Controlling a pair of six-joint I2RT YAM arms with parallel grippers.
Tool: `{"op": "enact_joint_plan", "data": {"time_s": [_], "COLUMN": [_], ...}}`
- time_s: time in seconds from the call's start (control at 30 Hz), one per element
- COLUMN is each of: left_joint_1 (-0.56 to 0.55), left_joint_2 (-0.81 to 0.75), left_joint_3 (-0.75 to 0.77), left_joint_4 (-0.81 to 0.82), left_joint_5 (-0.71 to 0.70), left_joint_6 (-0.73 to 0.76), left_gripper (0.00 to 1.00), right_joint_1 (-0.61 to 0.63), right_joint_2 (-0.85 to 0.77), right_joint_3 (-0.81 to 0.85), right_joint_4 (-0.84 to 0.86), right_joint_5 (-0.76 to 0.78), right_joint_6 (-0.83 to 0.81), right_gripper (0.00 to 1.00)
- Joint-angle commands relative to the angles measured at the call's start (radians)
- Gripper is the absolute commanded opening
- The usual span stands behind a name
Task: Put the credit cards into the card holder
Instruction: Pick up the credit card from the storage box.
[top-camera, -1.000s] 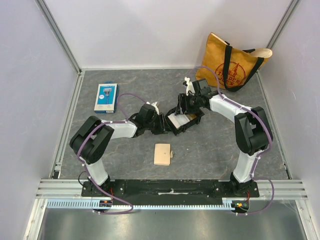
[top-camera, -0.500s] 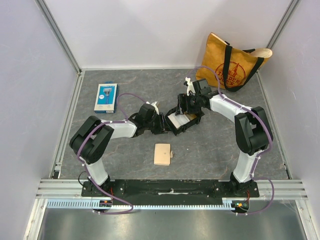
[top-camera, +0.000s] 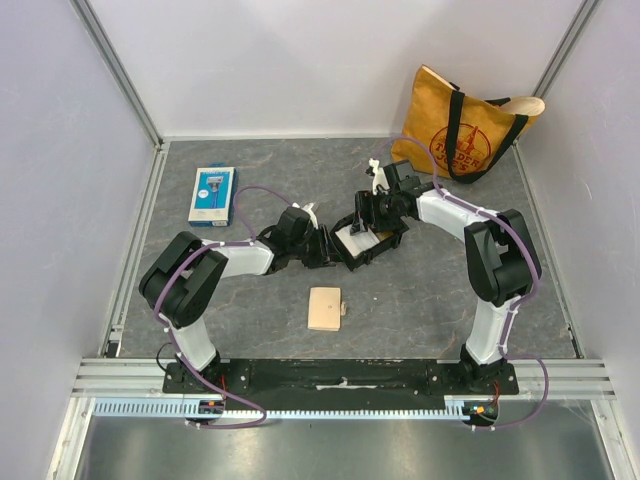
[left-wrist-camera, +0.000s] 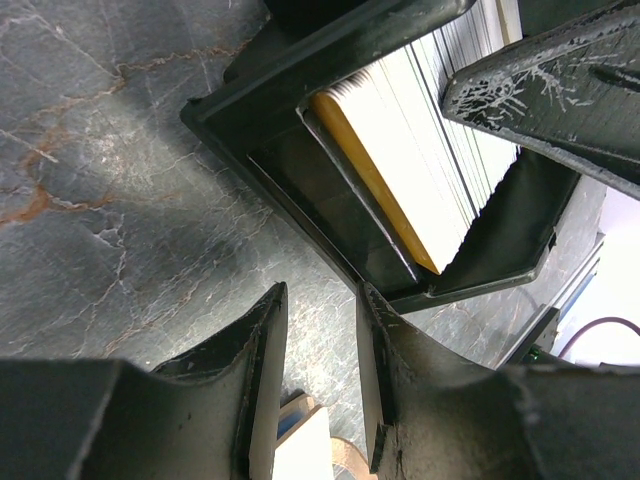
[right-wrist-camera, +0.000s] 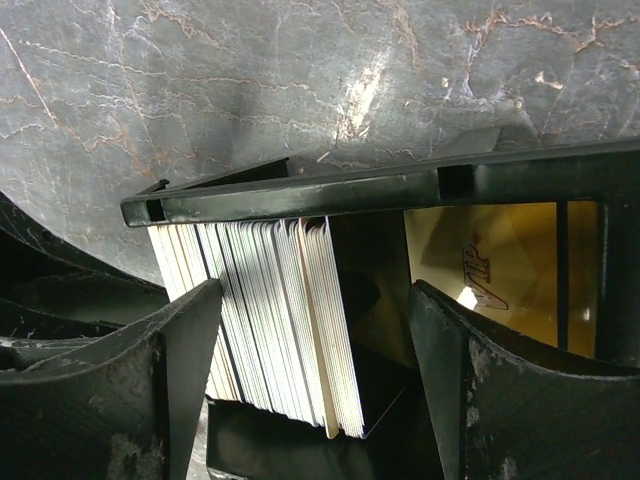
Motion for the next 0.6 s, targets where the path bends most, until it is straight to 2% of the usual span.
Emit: {"op": "enact_joint_plan", "data": {"time_s": [0.0, 0.3, 0.57], "left_joint_1": [0.006, 0.008, 0.010], "left_joint_2": [-0.010, -0.010, -0.012], "left_joint_3": [0.035, 0.034, 0.035], "left_joint_4": [0.033, 0.033, 0.033], "left_joint_5": [0.017, 0.023, 0.026], "left_joint_6": [-0.009, -0.009, -0.011], "left_gripper": [0.39, 0.40, 0.39], "right_joint_1": [0.000, 0.000, 0.000], "right_joint_2": [-0.042, -0.073, -0.071], "right_joint_3": [0.038, 0.027, 0.029], "right_joint_4": [-0.004, -0.010, -0.014], "right_joint_5": [-0.053, -0.089, -0.106], "right_joint_6": [-0.009, -0.001, -0.006], "right_gripper": [0.81, 0.74, 0.64]}}
